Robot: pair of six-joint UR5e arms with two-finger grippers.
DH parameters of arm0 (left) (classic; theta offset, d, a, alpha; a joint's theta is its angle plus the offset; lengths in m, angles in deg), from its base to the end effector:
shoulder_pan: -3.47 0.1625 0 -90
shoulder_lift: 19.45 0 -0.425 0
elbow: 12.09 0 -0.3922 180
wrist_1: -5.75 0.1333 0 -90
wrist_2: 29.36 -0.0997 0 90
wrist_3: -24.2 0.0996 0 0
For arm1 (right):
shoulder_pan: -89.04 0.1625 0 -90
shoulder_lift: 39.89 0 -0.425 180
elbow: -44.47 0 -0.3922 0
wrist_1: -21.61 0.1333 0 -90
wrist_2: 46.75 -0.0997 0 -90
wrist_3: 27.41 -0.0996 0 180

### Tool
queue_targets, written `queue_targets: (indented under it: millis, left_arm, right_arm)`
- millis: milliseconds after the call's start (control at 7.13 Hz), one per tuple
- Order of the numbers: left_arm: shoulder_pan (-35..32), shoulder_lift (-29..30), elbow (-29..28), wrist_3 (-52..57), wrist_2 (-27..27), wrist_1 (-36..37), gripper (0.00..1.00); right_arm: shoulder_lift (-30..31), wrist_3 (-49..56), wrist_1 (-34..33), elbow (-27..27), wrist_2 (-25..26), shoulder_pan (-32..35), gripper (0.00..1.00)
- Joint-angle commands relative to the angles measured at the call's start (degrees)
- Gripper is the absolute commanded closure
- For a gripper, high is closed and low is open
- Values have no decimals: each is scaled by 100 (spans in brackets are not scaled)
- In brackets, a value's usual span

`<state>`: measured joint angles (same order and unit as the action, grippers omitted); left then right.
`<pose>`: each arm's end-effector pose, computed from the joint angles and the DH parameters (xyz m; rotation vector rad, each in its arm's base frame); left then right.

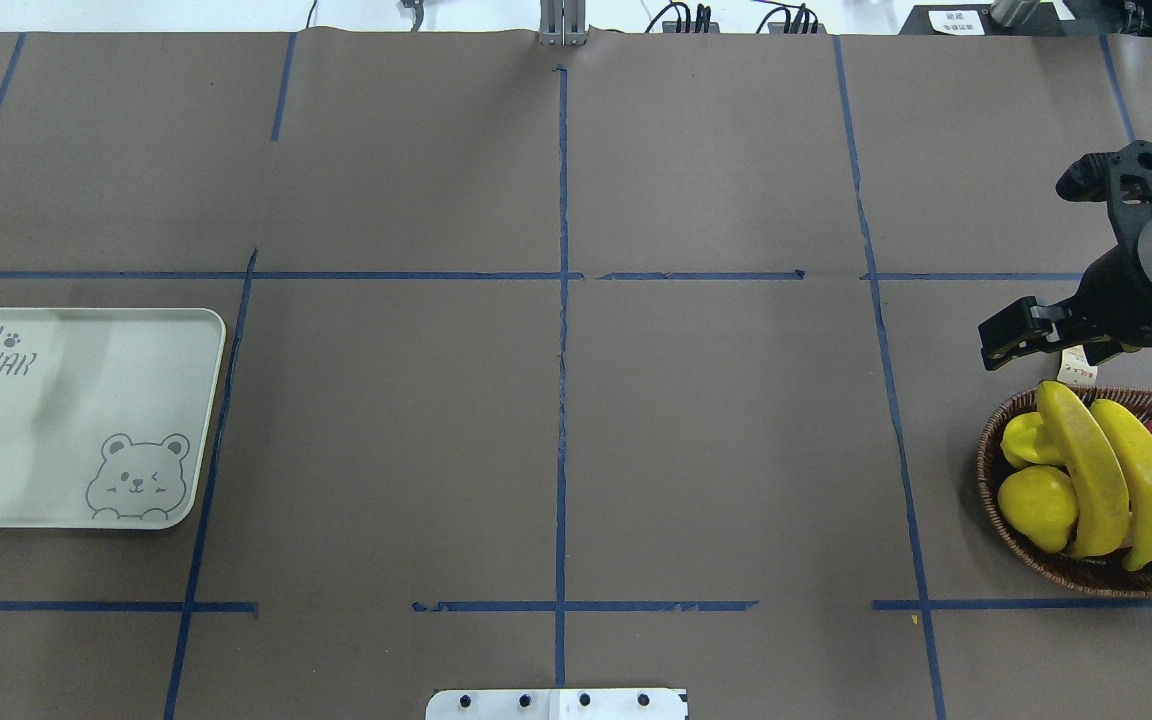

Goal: Transfer all bananas from basket to plate

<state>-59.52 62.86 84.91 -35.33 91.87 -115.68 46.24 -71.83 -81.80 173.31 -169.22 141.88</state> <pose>0.1382 -0.4509 0.6106 0.0164 0.7502 -0.3948 -0.2051 -0.4028 0.3450 0.0146 -0.7439 -0.0241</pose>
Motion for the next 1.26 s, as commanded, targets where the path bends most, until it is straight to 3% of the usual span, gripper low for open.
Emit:
queue_targets:
  millis: [0, 281, 421, 701, 842, 982, 1122]
  left_arm:
    - [15, 39, -934, -1100, -3, -1353, 100]
    - [32, 109, -1182, -1586, -12, -1437, 89]
    - [32, 310, -1418, -1614, -12, -1445, 88]
    - [32, 584, -1772, -1580, 5, -1463, 69]
    - [24, 575, -1737, -1553, 49, -1480, 51]
    - [23, 506, -1763, -1431, 76, -1785, 1]
    - [6, 479, -1746, -1047, 232, -1823, 0]
  right_arm:
    - [1, -5, 5, 0, 13, -1, 0]
    - [1, -5, 5, 0, 13, -1, 0]
    - [1, -5, 5, -8, 13, -1, 0]
    - [1, -5, 5, 0, 4, 8, 0]
    - [10, -5, 5, 0, 13, 8, 0]
    - [10, -5, -4, 0, 4, 25, 0]
    - [10, 3, -4, 0, 13, 43, 0]
